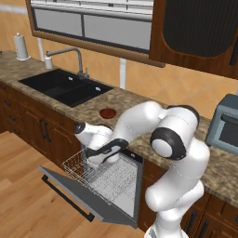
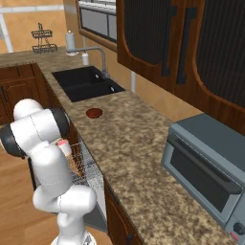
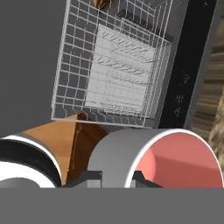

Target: Pick up the cup and bowl from the counter, place them in the dishwasher, and close the dishwasher door.

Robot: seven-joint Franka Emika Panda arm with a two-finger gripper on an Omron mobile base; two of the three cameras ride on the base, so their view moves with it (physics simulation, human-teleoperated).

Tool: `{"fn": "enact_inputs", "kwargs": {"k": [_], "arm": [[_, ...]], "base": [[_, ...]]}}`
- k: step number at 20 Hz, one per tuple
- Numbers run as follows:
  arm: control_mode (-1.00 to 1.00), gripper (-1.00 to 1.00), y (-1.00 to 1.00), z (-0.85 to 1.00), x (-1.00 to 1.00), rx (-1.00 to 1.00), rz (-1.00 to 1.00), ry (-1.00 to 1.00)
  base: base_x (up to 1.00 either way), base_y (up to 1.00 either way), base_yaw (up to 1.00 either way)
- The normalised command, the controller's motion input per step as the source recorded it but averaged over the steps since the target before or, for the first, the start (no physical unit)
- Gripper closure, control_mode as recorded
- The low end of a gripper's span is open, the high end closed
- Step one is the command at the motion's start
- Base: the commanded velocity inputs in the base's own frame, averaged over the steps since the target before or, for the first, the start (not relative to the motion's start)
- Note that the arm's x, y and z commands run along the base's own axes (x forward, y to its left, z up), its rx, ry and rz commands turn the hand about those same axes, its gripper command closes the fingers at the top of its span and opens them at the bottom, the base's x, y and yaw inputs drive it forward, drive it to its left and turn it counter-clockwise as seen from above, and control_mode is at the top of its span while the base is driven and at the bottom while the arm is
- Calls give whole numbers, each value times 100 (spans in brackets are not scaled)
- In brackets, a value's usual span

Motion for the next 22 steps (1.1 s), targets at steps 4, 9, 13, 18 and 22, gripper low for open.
{"fn": "enact_inputs", "kwargs": {"k": [4, 9, 13, 18, 22], "arm": [[-100, 100, 32, -90, 24, 0, -17, 1], [-100, 100, 45, -62, 30, 1, -28, -1], [-100, 100, 9, -60, 48, -8, -32, -2], [-100, 100, 21, -68, 65, -6, -26, 0], [-100, 100, 26, -75, 58, 0, -18, -3]], "base": [[0, 0, 0], [0, 0, 0], [0, 0, 0], [0, 0, 0], [0, 0, 0]]}}
